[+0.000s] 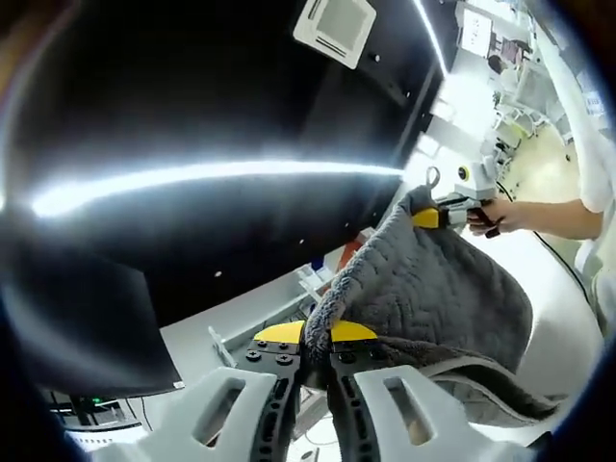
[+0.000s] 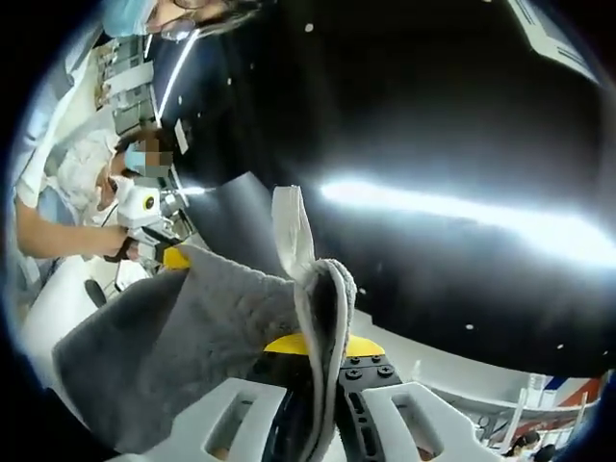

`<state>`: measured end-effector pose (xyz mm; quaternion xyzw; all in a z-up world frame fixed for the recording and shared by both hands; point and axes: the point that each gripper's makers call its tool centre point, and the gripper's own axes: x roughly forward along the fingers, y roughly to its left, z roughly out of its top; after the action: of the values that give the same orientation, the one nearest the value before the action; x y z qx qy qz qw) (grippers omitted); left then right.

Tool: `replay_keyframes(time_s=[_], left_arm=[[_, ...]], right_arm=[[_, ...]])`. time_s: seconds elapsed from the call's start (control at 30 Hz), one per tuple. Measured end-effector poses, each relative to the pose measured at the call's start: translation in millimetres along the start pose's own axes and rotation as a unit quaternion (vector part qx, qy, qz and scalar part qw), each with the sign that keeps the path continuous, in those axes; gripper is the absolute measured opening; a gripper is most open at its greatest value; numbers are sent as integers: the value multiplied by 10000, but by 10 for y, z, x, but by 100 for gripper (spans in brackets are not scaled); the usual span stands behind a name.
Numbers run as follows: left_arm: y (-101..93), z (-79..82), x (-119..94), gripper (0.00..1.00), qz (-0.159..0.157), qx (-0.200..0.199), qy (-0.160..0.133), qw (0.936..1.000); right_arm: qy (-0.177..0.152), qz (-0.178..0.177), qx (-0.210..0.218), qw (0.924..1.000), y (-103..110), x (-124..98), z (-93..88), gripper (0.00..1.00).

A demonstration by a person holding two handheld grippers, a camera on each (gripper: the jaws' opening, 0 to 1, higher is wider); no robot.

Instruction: Open the folded towel by lifting each exposed corner and separating the folded layers until the towel lies flat within the target outline without major curled edges

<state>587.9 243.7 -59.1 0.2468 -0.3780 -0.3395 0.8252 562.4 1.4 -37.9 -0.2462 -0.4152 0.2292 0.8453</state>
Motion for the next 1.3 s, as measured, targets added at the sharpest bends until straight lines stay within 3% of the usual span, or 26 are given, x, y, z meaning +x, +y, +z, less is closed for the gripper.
replay_keyframes(time_s=[0.17, 0.3, 0.37, 0.47, 0.5, 0.6, 0.8, 0.93, 1.03, 1.2, 1.3], left_arm=[[48, 131, -68, 6, 48, 239, -103, 9996], [69, 230, -112, 6, 53, 226, -201, 9995], [69, 272, -121, 6, 79, 275, -241, 9993], [83, 351, -152, 6, 122, 330, -300, 9989], [92, 382, -164, 6, 134, 318, -344, 9988], [103, 484, -200, 6, 147, 195, -506, 9984], [104, 613, -253, 6, 179, 342, -623, 9973], [93, 510, -219, 6, 128, 407, -461, 9980], [77, 391, -173, 6, 90, 372, -318, 9988], [-26, -32, -76, 6, -257, 603, 289, 9974], [-58, -254, -29, 6, -386, 381, 461, 9975]], right_arm=[[-258, 156, -173, 9994, 42, -37, 204, 0], [-298, 176, -59, 9994, 48, -40, 263, 0], [-285, -307, 114, 9991, -91, -60, 347, 6], [-480, -174, 618, 9968, -64, -87, 504, 4], [-642, -13, 606, 9961, -19, -105, 593, 1], [-687, -80, 191, 9974, -8, -132, 686, 1], [-934, -34, 499, 9944, -14, -183, 825, 4], [-798, 14, 573, 9952, -11, -146, 662, 3], [-538, -2, 518, 9972, -5, -92, 424, 3], [-107, 83, 725, 9973, -19, -40, -6, 2], [68, 240, 645, 9976, 24, -22, -247, 2]])
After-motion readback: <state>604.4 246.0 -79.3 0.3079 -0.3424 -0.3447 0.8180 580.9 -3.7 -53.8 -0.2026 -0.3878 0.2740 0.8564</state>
